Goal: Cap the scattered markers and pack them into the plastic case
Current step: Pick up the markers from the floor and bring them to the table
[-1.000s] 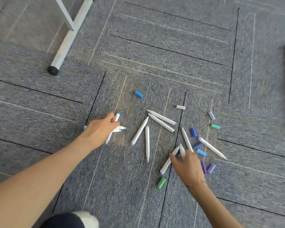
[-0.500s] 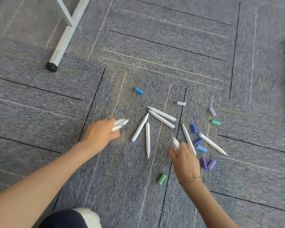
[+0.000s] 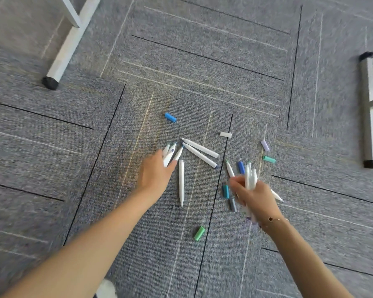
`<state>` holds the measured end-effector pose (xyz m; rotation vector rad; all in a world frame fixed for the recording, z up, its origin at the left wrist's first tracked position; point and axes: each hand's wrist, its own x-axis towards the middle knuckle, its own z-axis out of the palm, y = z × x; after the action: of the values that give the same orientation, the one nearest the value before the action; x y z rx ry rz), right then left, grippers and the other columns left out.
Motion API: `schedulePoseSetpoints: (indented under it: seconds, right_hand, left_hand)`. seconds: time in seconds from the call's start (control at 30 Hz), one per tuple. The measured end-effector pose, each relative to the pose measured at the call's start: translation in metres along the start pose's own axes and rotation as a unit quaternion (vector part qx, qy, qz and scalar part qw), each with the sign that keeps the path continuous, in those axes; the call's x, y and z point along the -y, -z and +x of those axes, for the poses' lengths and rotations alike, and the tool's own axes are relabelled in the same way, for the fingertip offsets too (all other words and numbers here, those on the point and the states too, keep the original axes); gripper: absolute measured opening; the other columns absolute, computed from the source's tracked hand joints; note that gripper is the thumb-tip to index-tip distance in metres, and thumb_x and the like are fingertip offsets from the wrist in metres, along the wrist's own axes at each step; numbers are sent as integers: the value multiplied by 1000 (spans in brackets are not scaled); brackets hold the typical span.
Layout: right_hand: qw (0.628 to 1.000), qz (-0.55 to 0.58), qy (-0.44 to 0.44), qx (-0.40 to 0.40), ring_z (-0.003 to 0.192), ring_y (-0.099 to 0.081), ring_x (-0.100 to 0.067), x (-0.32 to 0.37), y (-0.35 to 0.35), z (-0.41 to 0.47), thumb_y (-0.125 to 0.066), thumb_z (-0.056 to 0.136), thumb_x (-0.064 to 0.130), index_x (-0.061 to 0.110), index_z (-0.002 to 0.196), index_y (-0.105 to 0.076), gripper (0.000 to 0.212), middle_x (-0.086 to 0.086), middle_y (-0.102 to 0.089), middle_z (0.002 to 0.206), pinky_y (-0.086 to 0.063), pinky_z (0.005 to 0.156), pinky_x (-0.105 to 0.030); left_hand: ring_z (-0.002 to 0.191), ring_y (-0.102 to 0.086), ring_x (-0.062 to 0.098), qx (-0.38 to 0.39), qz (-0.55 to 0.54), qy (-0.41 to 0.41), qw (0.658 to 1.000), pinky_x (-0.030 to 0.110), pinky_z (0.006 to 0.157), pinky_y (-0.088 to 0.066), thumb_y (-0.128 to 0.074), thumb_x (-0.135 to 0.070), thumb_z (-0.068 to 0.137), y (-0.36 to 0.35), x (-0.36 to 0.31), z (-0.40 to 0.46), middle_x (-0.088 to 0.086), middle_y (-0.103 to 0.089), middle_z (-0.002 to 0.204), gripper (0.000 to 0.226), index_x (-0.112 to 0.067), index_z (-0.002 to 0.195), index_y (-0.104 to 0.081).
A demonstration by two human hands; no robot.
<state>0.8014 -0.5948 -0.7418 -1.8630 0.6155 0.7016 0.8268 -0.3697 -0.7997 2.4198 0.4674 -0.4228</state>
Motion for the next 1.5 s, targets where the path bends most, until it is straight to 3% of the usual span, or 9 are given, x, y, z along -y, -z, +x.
schedulePoseSetpoints:
  seconds: [0.17, 0.23, 0.37, 0.63, 0.83, 0.97, 1.17, 1.33, 1.5]
  right_hand:
    - [952, -268, 71, -126, 63, -52, -17, -10, -8, 36, -59, 91, 23, 3, 89, -56, 21, -13, -61, 87, -52, 59, -27]
    - [936, -319, 85, -123, 82, -53, -20, -8, -15, 48, -56, 92, 20, 3, 102, -54, 20, -14, -57, 105, -50, 81, -27]
    - [919, -377, 54, -98, 94, -52, -26, 0, -25, 57, -51, 93, 11, 1, 114, -49, 24, -17, -52, 115, -46, 88, -32]
    - [920, -353, 82, -151, 54, -51, -13, -14, -14, 42, -50, 93, 24, 11, 95, -41, 16, -1, -52, 73, -50, 49, -28]
    - [934, -205, -19, -293, 59, -56, -24, -37, 43, 27, -55, 93, 29, -3, 108, -48, 36, -17, -62, 80, -39, 48, -26]
    - [951, -122, -117, -260, 43, -52, -16, -51, 62, 23, -60, 90, 19, -3, 96, -54, 23, -14, -61, 67, -38, 31, -19]
    - [905, 248, -310, -151, 25, -38, -7, -51, 65, 42, -54, 92, 35, 3, 77, -52, 36, -1, -48, 45, -35, 28, -12]
    - [919, 138, -334, -155, 33, -38, -9, -68, 59, 84, -60, 84, 39, 9, 89, -60, 31, 0, -49, 63, -35, 34, -17]
    - [906, 183, -339, -177, 46, -39, -11, -58, 53, 88, -56, 88, 27, 8, 85, -55, 19, -1, -50, 65, -37, 43, -24]
  left_hand:
    - [60, -40, 3, 44, 55, 6, 998, 15, 47, -32, -62, -24, 89, -9, 0, -6, -1, -45, 96, 35, -5, 117, -52]
    - [58, -42, 4, 57, 62, 15, 996, 15, 44, -31, -64, -22, 87, -10, 0, -9, -2, -47, 93, 33, -5, 114, -53]
    - [52, -43, 3, 76, 92, -16, 993, 15, 41, -28, -63, -29, 87, 2, 4, -15, -5, -51, 83, 27, -10, 105, -58]
    - [63, -55, 10, 182, 227, -290, 912, 14, 50, -39, -59, -16, 91, 34, -6, -8, -2, -65, 96, 43, -27, 130, -46]
    - [73, -64, 20, 225, 312, -321, 866, 32, 66, -57, -53, -5, 91, 15, -10, -12, 5, -66, 91, 30, -15, 118, -56]
    - [86, -66, 20, 191, 360, -313, 858, 34, 76, -55, -56, -8, 89, 6, -9, -15, 4, -68, 101, 31, -15, 119, -54]
    - [62, -54, 9, 151, 273, -193, 930, 18, 54, -45, -61, -33, 89, 20, 0, -14, -3, -64, 89, 30, -15, 113, -60]
    - [47, -45, 3, 90, 170, -103, 976, 14, 39, -33, -61, -34, 88, 25, 9, -12, -11, -53, 69, 31, -16, 114, -61]
    - [42, -45, 7, 50, -11, -11, 999, 15, 34, -32, -67, -30, 85, 24, 14, -11, -5, -55, 62, 24, -12, 101, -64]
